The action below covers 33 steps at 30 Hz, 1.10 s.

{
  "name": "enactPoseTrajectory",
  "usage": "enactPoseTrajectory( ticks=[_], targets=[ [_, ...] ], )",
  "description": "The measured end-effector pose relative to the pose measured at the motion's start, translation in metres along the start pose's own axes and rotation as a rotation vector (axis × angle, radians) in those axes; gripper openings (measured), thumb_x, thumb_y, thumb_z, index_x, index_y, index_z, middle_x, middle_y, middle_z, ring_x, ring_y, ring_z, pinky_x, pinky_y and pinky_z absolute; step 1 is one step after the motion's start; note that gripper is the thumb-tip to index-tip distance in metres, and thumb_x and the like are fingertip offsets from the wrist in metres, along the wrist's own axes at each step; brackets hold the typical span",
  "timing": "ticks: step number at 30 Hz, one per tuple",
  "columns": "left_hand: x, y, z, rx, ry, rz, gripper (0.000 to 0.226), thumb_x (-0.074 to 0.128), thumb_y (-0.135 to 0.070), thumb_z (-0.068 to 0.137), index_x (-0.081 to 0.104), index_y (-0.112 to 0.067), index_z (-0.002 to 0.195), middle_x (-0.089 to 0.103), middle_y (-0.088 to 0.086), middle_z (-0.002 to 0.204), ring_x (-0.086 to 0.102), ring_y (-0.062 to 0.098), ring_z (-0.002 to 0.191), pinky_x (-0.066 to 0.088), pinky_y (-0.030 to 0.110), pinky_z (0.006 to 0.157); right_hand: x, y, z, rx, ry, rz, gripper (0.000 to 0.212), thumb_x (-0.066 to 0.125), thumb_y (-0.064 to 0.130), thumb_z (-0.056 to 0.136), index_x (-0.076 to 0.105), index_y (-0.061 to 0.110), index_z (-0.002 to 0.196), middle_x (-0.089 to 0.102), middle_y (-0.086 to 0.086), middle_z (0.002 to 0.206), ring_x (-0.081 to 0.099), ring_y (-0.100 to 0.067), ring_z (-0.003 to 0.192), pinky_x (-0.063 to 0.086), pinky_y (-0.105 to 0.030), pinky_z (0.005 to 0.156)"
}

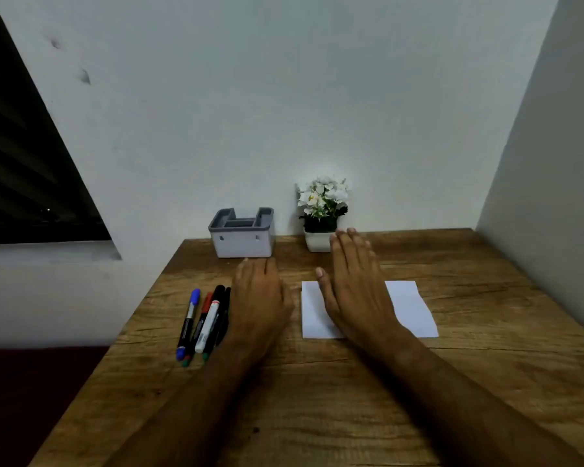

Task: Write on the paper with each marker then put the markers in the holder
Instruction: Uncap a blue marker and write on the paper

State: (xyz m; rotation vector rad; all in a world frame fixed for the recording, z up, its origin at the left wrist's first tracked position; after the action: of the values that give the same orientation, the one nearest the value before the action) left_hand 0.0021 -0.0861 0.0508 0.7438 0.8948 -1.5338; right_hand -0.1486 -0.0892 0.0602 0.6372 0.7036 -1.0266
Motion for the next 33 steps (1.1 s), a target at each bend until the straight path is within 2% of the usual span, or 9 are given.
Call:
enactPoseTrajectory(
  ticks=[2, 5, 12, 15, 19, 22, 25, 28, 33],
  targets=[
    [0.004, 0.007, -0.001, -0.016, 0.046, 0.000, 0.026, 0.052, -0.026, 0.086, 0.065, -0.016, 0.107, 0.067, 0.004, 0.106, 0.059, 0.021, 0.102, 0.040, 0.035, 0.100, 0.005, 0.012, -0.001, -0.022, 0.021, 0.022, 0.064, 0.032, 0.040, 0.105, 0.043, -0.001, 0.153, 0.046, -0.021, 0.158, 0.038, -0.035, 0.152, 0.033, -0.055, 0.124],
    [0.012, 0.018, -0.004, -0.088, 0.145, 0.068, 0.009, 0.053, -0.026, 0.085, 0.058, -0.021, 0.080, 0.067, 0.001, 0.091, 0.057, 0.019, 0.087, 0.042, 0.033, 0.089, 0.020, 0.024, -0.006, -0.034, 0.056, 0.051, 0.065, 0.029, 0.042, 0.106, 0.043, 0.000, 0.154, 0.047, -0.020, 0.158, 0.039, -0.034, 0.151, 0.032, -0.054, 0.124],
    [0.018, 0.023, 0.000, -0.170, 0.194, 0.119, 0.009, 0.057, -0.022, 0.089, 0.060, -0.020, 0.081, 0.066, 0.002, 0.087, 0.060, 0.020, 0.082, 0.047, 0.034, 0.083, 0.034, 0.030, -0.012, -0.039, 0.075, 0.078, 0.061, 0.033, 0.039, 0.105, 0.056, -0.002, 0.144, 0.059, -0.021, 0.146, 0.050, -0.036, 0.143, 0.040, -0.054, 0.119],
    [0.013, 0.021, 0.006, -0.197, 0.182, 0.046, 0.005, 0.061, -0.020, 0.089, 0.061, -0.018, 0.084, 0.066, 0.003, 0.088, 0.061, 0.021, 0.081, 0.053, 0.035, 0.077, 0.035, 0.031, -0.013, -0.053, 0.064, 0.158, 0.048, 0.044, 0.032, 0.103, 0.064, 0.000, 0.133, 0.066, -0.018, 0.134, 0.056, -0.034, 0.135, 0.049, -0.051, 0.111],
    [-0.011, 0.027, 0.023, -0.246, 0.035, -0.172, 0.011, 0.066, -0.019, 0.085, 0.069, -0.018, 0.096, 0.069, 0.002, 0.091, 0.065, 0.020, 0.084, 0.055, 0.034, 0.069, 0.023, 0.027, -0.007, 0.023, 0.017, 0.427, 0.026, 0.057, 0.023, 0.101, 0.073, 0.009, 0.117, 0.071, -0.006, 0.112, 0.062, -0.019, 0.108, 0.054, -0.035, 0.091],
    [-0.027, 0.033, 0.038, -0.301, -0.030, -0.371, 0.014, 0.070, -0.014, 0.082, 0.075, -0.017, 0.095, 0.073, 0.000, 0.088, 0.068, 0.016, 0.082, 0.059, 0.035, 0.072, 0.022, 0.033, 0.000, 0.070, 0.081, 0.634, 0.023, 0.059, 0.029, 0.103, 0.076, 0.017, 0.115, 0.077, 0.004, 0.103, 0.067, -0.007, 0.094, 0.057, -0.034, 0.083],
    [-0.014, 0.041, 0.048, -0.435, 0.039, -0.672, 0.016, 0.071, -0.013, 0.078, 0.079, -0.017, 0.092, 0.075, 0.000, 0.082, 0.070, 0.014, 0.078, 0.061, 0.037, 0.074, 0.027, 0.035, 0.004, 0.182, 0.150, 0.760, 0.026, 0.063, 0.035, 0.101, 0.077, 0.020, 0.117, 0.079, 0.005, 0.091, 0.071, -0.008, 0.080, 0.060, -0.040, 0.076],
    [0.007, 0.043, 0.042, -0.606, 0.120, -1.008, 0.008, 0.070, -0.012, 0.077, 0.078, -0.013, 0.081, 0.075, 0.006, 0.075, 0.072, 0.017, 0.068, 0.061, 0.039, 0.073, 0.039, 0.026, 0.006, 0.316, 0.179, 0.863, 0.022, 0.065, 0.029, 0.101, 0.077, 0.020, 0.116, 0.074, 0.004, 0.076, 0.069, -0.013, 0.064, 0.062, -0.042, 0.066],
    [0.040, 0.034, 0.028, -0.896, 0.212, -1.325, 0.020, 0.060, -0.004, 0.093, 0.072, -0.008, 0.078, 0.075, 0.007, 0.072, 0.068, 0.010, 0.052, 0.046, 0.029, 0.059, 0.045, 0.017, 0.003, 0.398, 0.192, 0.863, 0.022, 0.061, 0.019, 0.103, 0.079, 0.009, 0.109, 0.068, 0.005, 0.073, 0.063, -0.012, 0.068, 0.048, -0.029, 0.064]
  ],
)
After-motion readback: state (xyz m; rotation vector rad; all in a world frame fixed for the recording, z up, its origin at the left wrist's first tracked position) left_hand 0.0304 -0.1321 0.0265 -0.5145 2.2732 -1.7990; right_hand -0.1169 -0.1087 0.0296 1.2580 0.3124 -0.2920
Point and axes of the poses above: each hand's wrist, its own z-axis towards the middle knuckle, its own x-axis out of the palm, y = z × x, the point moved 10 cm from there along z, towards the middle knuckle
